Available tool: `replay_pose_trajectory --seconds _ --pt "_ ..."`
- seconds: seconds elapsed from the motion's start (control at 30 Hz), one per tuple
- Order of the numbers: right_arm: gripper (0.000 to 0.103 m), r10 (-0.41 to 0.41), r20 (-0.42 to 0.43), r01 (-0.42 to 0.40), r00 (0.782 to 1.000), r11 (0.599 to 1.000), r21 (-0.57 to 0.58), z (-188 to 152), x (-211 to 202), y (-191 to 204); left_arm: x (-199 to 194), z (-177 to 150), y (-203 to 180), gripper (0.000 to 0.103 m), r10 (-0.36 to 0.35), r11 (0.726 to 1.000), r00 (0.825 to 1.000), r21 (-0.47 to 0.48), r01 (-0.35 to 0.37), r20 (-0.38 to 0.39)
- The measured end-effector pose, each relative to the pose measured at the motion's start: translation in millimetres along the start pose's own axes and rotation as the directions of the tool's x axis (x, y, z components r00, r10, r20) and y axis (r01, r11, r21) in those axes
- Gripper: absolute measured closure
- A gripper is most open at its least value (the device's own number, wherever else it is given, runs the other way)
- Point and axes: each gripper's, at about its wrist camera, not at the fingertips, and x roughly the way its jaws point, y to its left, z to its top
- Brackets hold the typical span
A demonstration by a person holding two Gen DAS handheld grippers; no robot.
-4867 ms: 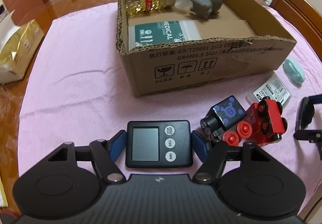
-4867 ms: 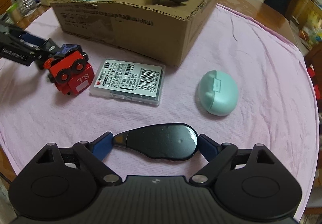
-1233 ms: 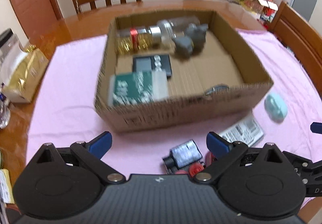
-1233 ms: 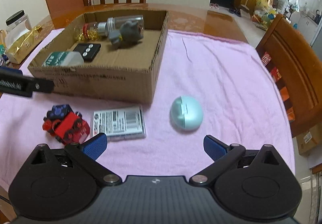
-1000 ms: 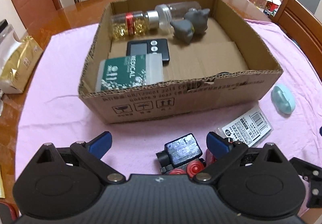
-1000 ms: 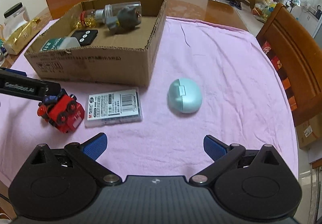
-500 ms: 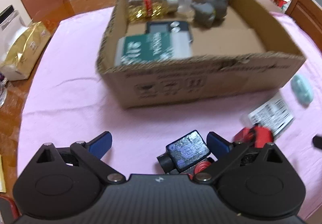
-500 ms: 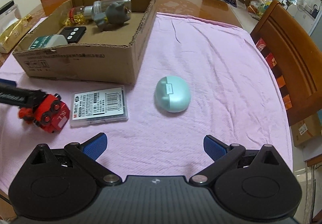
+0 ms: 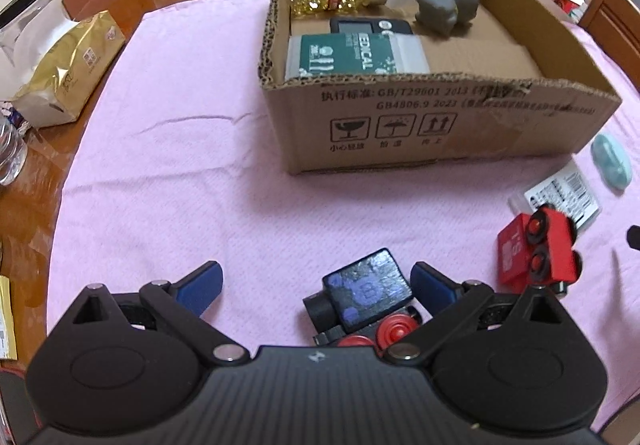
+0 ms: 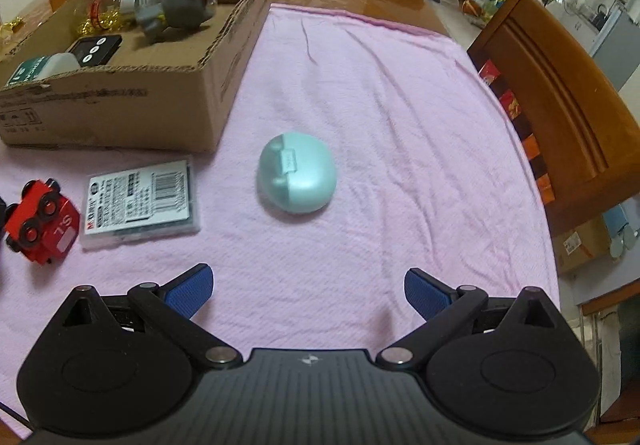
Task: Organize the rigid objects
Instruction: 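Lift the toy block with left tool while right tool grasps and lifts the mint-green case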
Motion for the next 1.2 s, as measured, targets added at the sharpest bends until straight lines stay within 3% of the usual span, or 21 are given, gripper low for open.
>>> replay_pose_trajectory --seconds 0.17,0.4,0.57,0.7,0.77,0.93,1.2 --pt "0.019 0.060 0.044 -0.058 0.997 0.997 -0.046 11.0 14.5 -7.0 -2.6 -1.9 -3.2 0.003 0.024 0.999 1.000 -0.045 -0.024 -0.006" --pt "0.026 0.146 0.091 -0.139 0.985 0.987 -0.077 28.0 37.3 -14.1 -4.3 -9.3 -9.5 0.003 0.050 0.996 0.999 -0.077 -0.051 -0.017" --pt "0.027 0.166 0.106 -0.157 0.980 0.983 -0.090 37.6 44.9 -15.3 -2.7 -16.4 -8.2 0.003 0.057 0.991 0.998 -0.116 -0.060 -0.033" --pt "0.038 0.190 0.110 -0.180 0.976 0.979 -0.095 39.8 45.6 -13.5 0.1 -20.7 -4.9 0.004 0.053 0.985 0.998 -0.159 -0.060 -0.047" --pt "0.040 0.187 0.110 -0.177 0.976 0.979 -0.099 39.5 44.8 -12.1 -0.7 -21.8 -3.8 0.008 0.050 0.981 0.997 -0.183 -0.059 -0.052" --pt "0.045 0.182 0.114 -0.171 0.977 0.980 -0.099 37.0 42.1 -9.7 -7.2 -20.5 -9.0 0.039 0.025 0.983 0.999 -0.180 -0.030 -0.034" --pt "0.045 0.190 0.099 -0.179 0.977 0.977 -0.115 23.9 32.4 -2.6 0.9 -7.1 -20.4 0.040 -0.056 0.998 0.998 -0.033 0.057 0.039"
